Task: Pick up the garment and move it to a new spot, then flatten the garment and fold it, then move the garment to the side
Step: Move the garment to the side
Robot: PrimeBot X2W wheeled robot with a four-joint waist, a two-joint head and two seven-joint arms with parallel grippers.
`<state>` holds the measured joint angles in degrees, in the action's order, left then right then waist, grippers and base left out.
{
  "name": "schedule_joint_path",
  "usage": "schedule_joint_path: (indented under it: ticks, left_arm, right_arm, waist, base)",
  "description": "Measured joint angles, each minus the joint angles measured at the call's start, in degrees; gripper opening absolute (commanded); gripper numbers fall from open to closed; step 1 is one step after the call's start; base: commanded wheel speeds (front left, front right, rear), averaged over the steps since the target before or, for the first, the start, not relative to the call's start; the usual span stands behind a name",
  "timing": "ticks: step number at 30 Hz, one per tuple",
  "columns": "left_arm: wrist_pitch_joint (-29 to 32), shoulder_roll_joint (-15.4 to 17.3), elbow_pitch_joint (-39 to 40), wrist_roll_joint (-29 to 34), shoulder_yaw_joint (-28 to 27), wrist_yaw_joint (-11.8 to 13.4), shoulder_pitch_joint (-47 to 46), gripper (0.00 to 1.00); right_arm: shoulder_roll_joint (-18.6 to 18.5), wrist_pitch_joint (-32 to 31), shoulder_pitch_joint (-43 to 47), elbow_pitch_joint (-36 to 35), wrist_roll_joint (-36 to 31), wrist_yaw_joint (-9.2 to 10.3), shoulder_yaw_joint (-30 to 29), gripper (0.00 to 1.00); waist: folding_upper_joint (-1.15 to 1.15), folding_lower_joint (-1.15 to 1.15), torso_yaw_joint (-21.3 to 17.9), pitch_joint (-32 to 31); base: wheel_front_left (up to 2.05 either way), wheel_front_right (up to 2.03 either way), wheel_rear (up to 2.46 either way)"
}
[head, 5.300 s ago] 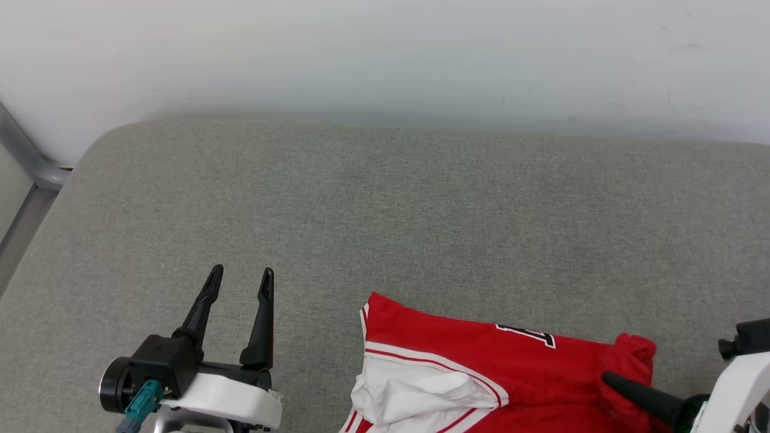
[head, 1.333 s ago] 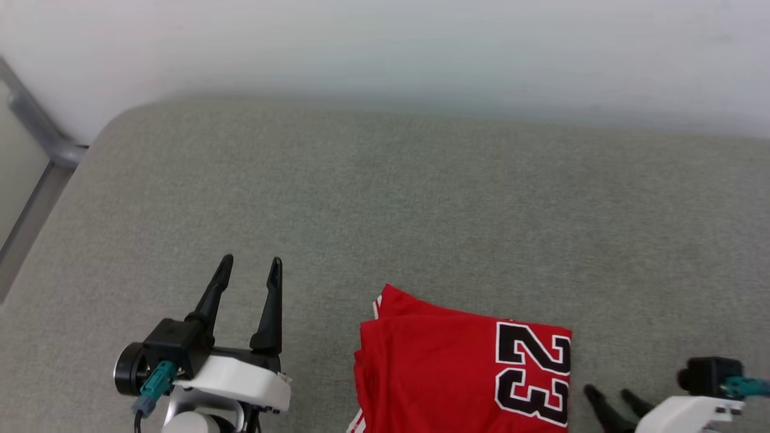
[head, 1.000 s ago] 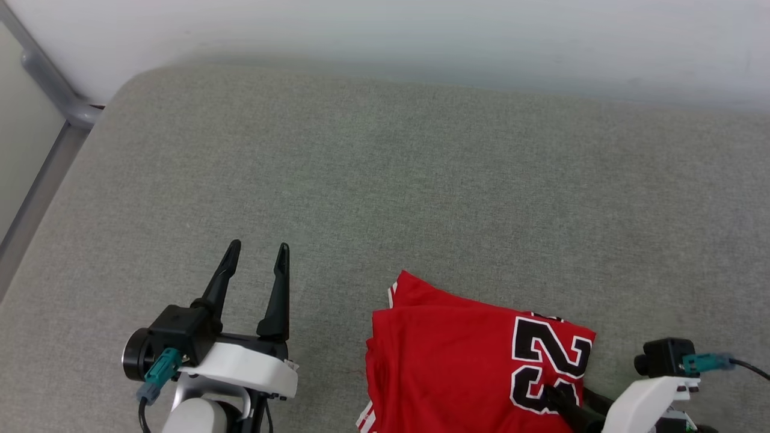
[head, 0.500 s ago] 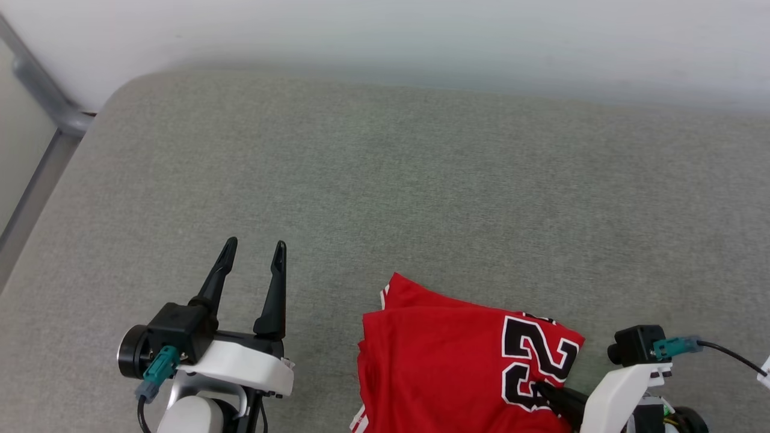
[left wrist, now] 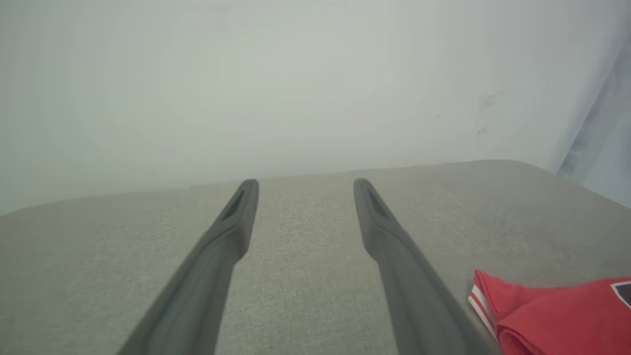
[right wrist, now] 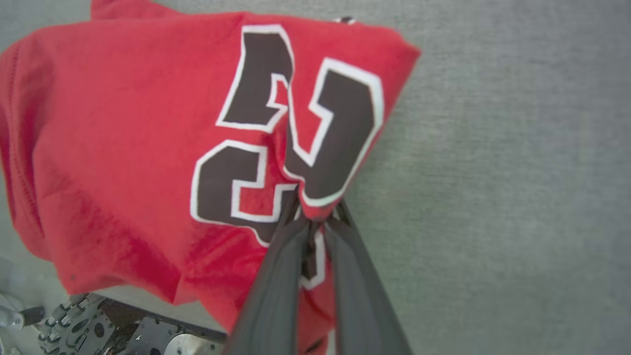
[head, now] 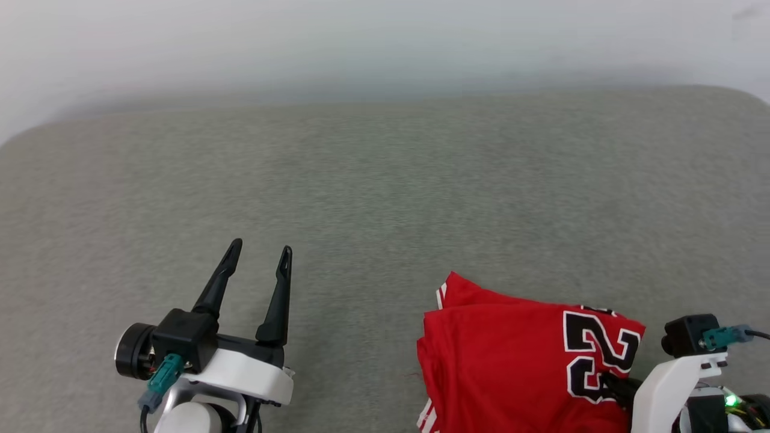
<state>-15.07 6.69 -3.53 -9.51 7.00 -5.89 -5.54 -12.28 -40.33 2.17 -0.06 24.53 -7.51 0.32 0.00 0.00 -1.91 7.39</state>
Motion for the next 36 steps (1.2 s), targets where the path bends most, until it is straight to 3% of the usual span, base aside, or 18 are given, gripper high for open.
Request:
schedule_joint_path:
  ticks: [10, 17, 25, 36]
  left_arm:
    - [0.0, 1.5, 3.4, 0.9, 0.9, -0.3, -1.0, 1.00]
    - [0.9, 3.9, 6.4, 1.4, 2.2, -0.7, -4.9, 1.00]
    - [3.3, 7.5, 12.4, 1.6, 4.0, -1.2, -12.2, 1.00]
    - [4.5, 11.1, 18.2, 1.3, 5.6, -1.4, -18.5, 1.00]
  right_arm:
    - [-0.7, 3.9, -5.7, 2.0, -1.7, 0.00, -2.2, 0.00]
    - [-2.3, 8.0, -15.3, 6.6, -4.0, 0.00, -6.6, 0.00]
    - [-6.3, 13.1, -28.9, 14.6, -9.8, -0.01, -16.7, 0.00]
    - [-11.8, 17.1, -40.1, 21.3, -17.1, -0.01, -31.3, 0.00]
  waist:
    - [0.00, 0.00, -12.4, 2.9]
    - [0.00, 0.00, -17.2, 9.6]
    - [0.00, 0.01, -18.2, 20.8]
    - [-0.01, 0.01, -15.4, 31.5]
  base:
    - [0.00, 0.00, 0.00]
    - [0.00, 0.00, 0.00]
    - [0.00, 0.00, 0.00]
    - [0.00, 0.00, 0.00]
